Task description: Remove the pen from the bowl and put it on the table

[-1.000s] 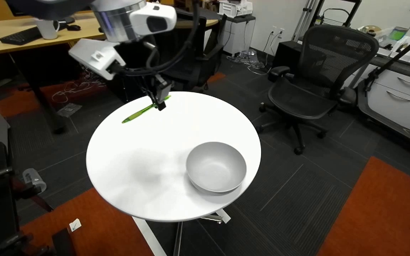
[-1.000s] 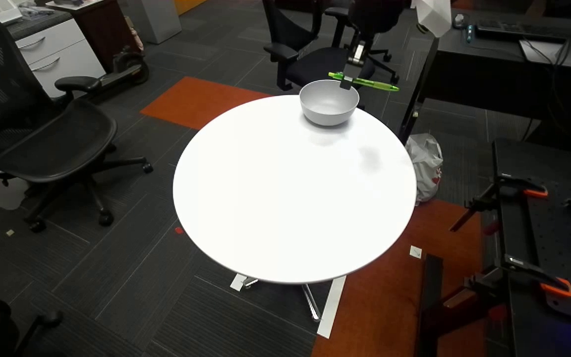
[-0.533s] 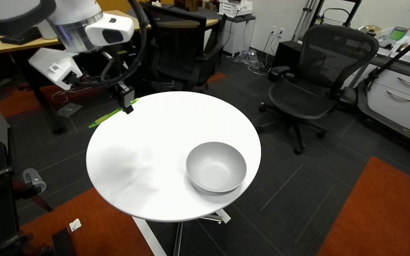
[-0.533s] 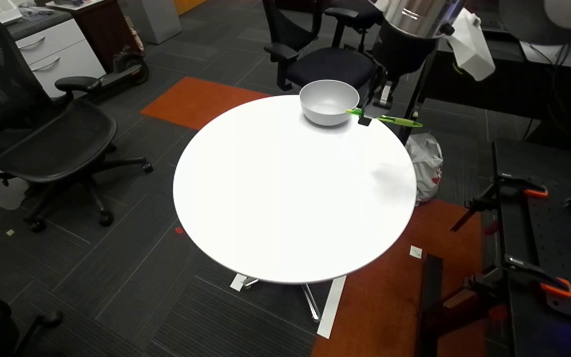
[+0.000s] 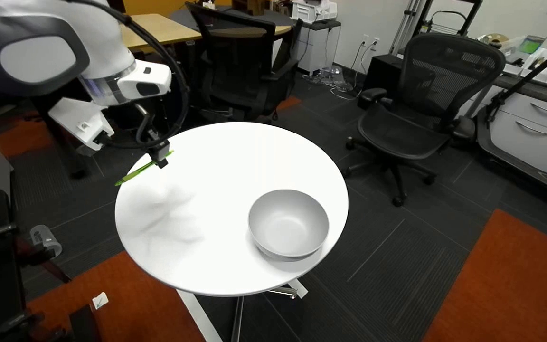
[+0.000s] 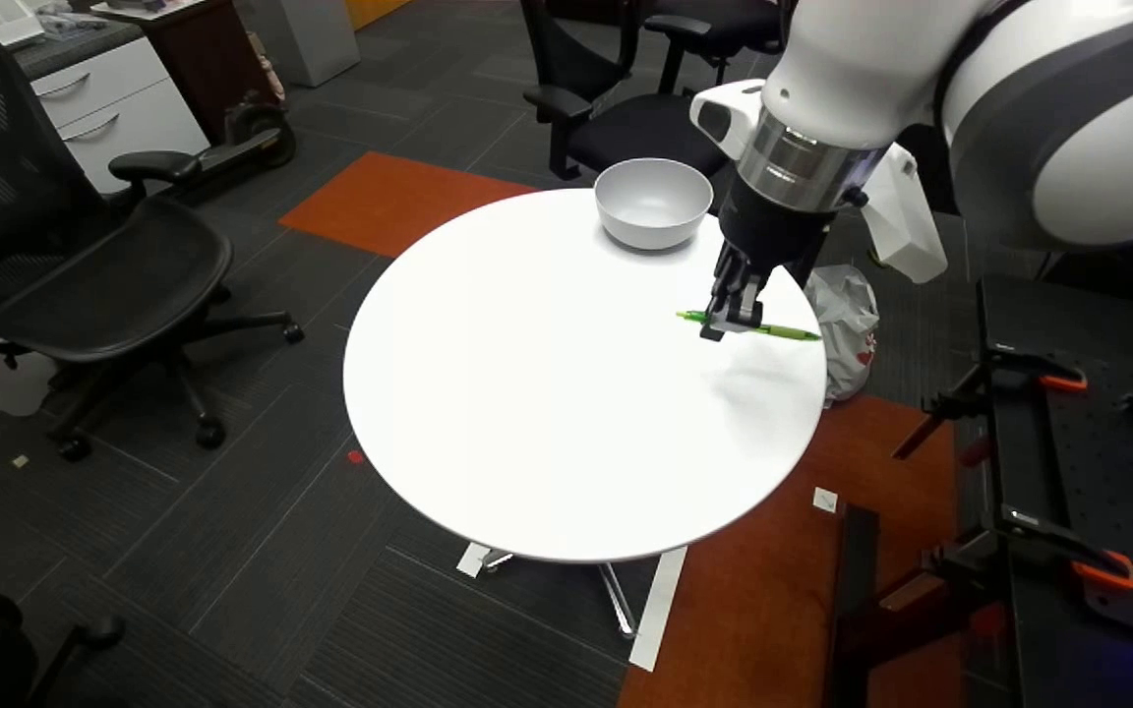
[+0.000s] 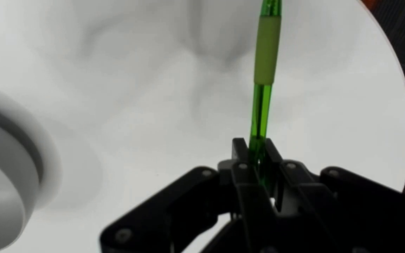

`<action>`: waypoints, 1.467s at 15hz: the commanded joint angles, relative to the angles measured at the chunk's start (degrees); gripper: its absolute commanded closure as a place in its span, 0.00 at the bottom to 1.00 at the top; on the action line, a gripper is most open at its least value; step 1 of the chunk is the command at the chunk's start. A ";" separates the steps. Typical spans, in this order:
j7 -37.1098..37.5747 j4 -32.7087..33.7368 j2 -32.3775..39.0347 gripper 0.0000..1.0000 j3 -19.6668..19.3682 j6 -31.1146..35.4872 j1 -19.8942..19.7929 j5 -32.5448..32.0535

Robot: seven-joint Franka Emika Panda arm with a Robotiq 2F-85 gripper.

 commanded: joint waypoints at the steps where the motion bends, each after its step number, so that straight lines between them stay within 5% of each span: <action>1: 3.75 2.03 6.02 0.97 -0.36 3.13 1.93 -0.49; 10: 14.19 5.36 17.21 0.96 -11.51 15.14 12.71 0.12; 11: 14.13 5.73 18.00 0.63 -12.27 15.49 13.61 0.84; 15: 13.06 5.71 18.07 0.40 -13.07 15.94 14.75 2.86; 20: 11.82 1.05 7.74 0.03 -27.50 13.92 23.93 -0.80; 22: 8.85 0.23 2.34 0.00 -26.82 10.08 21.43 -2.51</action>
